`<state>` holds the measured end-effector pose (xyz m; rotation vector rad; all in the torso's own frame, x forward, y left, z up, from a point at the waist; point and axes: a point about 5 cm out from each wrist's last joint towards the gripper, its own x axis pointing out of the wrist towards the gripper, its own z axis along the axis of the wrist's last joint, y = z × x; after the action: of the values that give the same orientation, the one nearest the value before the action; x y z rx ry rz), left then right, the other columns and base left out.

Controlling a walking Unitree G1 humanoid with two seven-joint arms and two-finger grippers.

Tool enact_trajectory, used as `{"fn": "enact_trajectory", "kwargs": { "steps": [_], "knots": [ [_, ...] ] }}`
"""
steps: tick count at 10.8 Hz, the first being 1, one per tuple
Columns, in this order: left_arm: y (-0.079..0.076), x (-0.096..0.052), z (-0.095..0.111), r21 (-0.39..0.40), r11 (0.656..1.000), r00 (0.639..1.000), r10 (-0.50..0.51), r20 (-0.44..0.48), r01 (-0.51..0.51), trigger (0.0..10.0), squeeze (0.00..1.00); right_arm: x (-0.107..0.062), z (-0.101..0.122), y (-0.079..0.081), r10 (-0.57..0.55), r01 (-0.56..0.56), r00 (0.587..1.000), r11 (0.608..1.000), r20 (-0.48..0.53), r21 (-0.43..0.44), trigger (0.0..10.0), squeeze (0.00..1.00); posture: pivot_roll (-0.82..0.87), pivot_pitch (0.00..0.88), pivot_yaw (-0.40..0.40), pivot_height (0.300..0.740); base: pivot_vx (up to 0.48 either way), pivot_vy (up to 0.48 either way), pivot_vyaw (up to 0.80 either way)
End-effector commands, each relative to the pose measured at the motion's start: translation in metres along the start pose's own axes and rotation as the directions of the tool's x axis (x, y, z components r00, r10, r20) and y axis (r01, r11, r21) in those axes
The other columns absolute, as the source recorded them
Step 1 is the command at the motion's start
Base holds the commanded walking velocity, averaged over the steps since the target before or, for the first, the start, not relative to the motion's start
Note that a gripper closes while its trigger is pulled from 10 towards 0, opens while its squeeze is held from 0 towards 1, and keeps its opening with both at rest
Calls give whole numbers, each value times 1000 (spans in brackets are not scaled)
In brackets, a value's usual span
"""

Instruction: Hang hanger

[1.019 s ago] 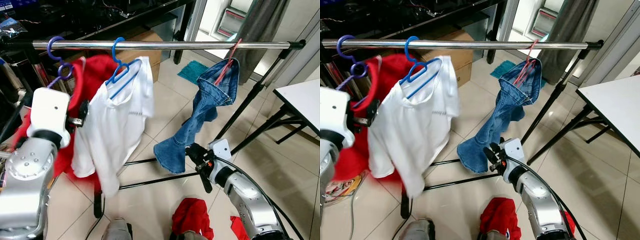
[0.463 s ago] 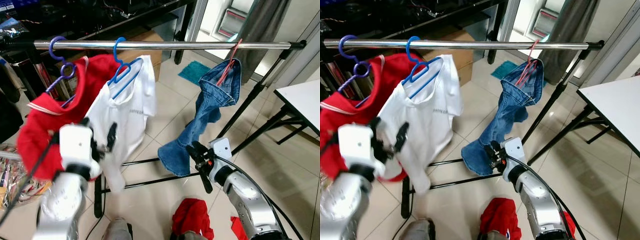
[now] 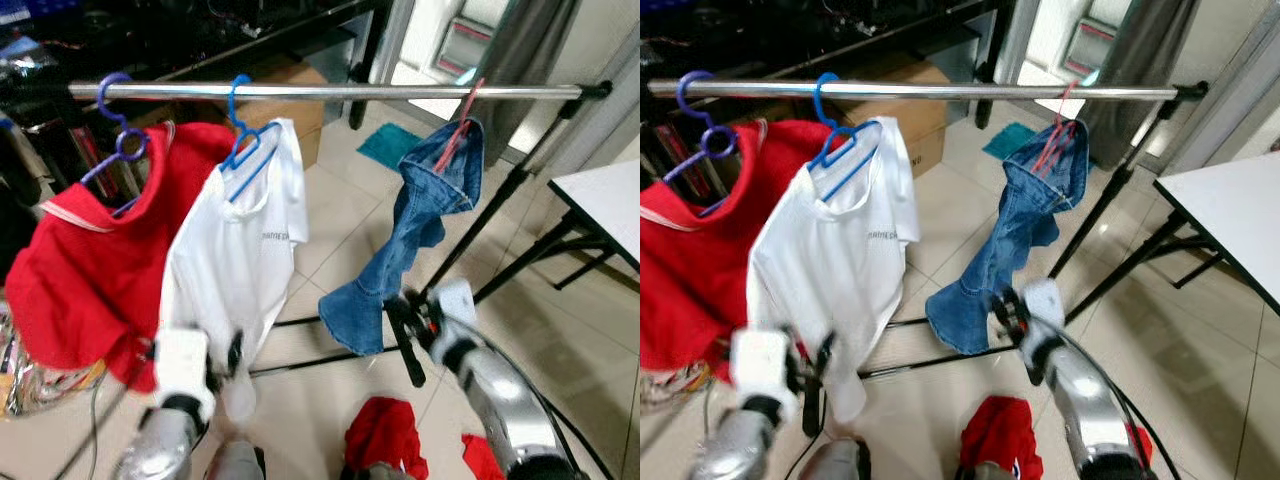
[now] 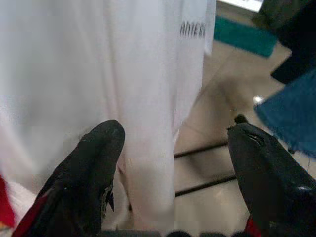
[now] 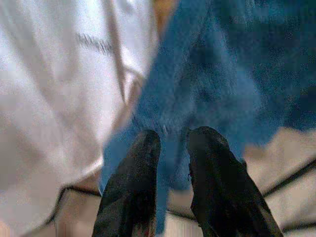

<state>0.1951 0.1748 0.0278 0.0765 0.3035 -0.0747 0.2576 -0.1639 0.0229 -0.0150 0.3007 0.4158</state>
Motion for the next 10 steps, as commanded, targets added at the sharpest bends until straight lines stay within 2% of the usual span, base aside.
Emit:
{"fn": "enact_trajectory", "kwargs": {
  "steps": [1,4,5,10],
  "knots": [
    [-5,4,-7,7,1000,1000,-21,-5,21,10000,0,-4,-8,-8,-31,30,999,999,-25,-23,10000,0,269,72,-92,740,0,0,0],
    [-9,12,-34,-11,999,997,-43,-66,42,10000,0,-5,-22,-11,-41,39,997,999,-66,-35,10000,0,253,64,-81,740,0,0,0],
    [-9,15,-52,-18,999,993,-28,-112,26,10000,0,-7,-34,-11,-35,32,994,999,-107,-33,10000,0,255,63,-79,740,0,0,0],
    [-6,19,-84,-17,1000,969,-4,-248,0,10000,0,-7,-53,-15,-52,49,978,999,-201,-17,10000,0,259,41,-74,740,0,0,0]
  ]
}}
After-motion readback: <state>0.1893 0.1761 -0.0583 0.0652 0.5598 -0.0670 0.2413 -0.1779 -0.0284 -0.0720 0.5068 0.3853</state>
